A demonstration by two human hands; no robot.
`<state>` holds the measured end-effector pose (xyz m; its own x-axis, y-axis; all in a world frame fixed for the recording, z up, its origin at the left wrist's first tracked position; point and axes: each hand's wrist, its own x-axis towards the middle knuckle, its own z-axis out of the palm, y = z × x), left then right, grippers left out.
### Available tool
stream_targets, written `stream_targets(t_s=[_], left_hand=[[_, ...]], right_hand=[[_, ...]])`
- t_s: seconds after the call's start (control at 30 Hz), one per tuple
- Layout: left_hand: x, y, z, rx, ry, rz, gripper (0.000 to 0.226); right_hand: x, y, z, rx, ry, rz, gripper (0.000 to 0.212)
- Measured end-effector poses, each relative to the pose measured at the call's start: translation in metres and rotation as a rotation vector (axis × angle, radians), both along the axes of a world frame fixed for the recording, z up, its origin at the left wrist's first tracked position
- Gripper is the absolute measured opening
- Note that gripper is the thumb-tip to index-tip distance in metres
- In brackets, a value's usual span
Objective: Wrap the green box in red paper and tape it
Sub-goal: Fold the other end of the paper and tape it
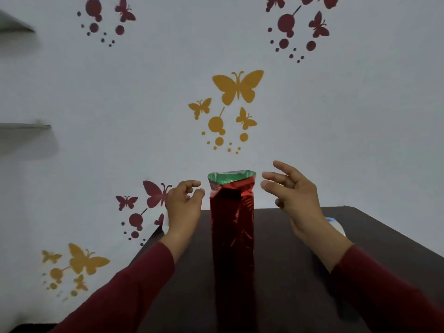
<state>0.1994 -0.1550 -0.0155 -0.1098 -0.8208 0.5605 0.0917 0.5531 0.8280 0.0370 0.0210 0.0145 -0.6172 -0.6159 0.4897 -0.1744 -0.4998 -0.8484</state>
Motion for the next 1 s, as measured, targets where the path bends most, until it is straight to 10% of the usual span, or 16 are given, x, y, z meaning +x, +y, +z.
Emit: stream_targets(t_s=[0.53,0.77,1.0], left_hand=[[-0.013,-0.032,0.027,0.281,-0.287,-0.433,0.029],[0.002,-0.051,0.058,-0.362,-0.711,-0.369,0.075],[-0.012,-0.053,0.131,-0.646,-1.244,-0.276,0.015]], right_hand=[[-0.01,-0.074,0.046,0.22,0.25,-0.195,0.087],[-0.023,-0.11,0.044,0.528,0.124,-0.094,0.104],[-0.023,-0.128,0.052,0.7,0.206,-0.197,0.103]])
